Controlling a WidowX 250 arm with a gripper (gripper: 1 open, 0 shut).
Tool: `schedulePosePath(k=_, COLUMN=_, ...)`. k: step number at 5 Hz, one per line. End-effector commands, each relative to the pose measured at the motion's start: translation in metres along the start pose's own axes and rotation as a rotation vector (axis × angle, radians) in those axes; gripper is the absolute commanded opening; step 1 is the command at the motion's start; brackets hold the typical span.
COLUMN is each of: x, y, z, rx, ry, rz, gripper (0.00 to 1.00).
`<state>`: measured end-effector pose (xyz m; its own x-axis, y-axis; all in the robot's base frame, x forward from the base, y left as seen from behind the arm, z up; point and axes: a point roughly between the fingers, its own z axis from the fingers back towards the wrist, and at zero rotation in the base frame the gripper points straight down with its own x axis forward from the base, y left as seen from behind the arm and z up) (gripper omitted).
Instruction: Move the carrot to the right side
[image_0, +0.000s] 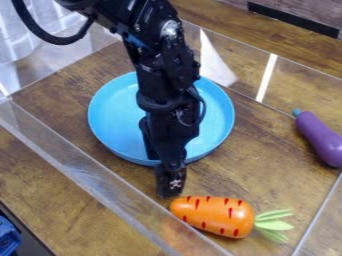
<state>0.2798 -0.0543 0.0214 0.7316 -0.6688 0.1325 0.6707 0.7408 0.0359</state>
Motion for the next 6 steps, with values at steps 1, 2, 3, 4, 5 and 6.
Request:
schedulePosePath(k=1, x=0.012, y=-0.002, z=0.001, rx=0.006, ry=-0.027, rz=-0.034, gripper=1.0)
schedulePosePath(k=2, x=0.024, y=-0.013, z=-0.003, rx=-0.005, ry=-0.036, rz=-0.082, gripper=1.0)
schedulePosePath(k=3, x=0.031, y=-0.022, z=-0.005, rx=-0.013, ry=-0.039, rz=-0.095, gripper=1.0)
schedulePosePath(k=4, x=0.035, y=-0.028, z=-0.008, rx=-0.017, ry=-0.045, rz=-0.089, gripper=1.0)
schedulePosePath(k=5, x=0.042, y=-0.03, z=-0.009, rx=-0.024, ry=-0.05, rz=-0.115, gripper=1.0)
schedulePosePath(k=6, x=0.047, y=-0.033, z=-0.012, rx=-0.033, ry=-0.049, rz=-0.133, gripper=1.0)
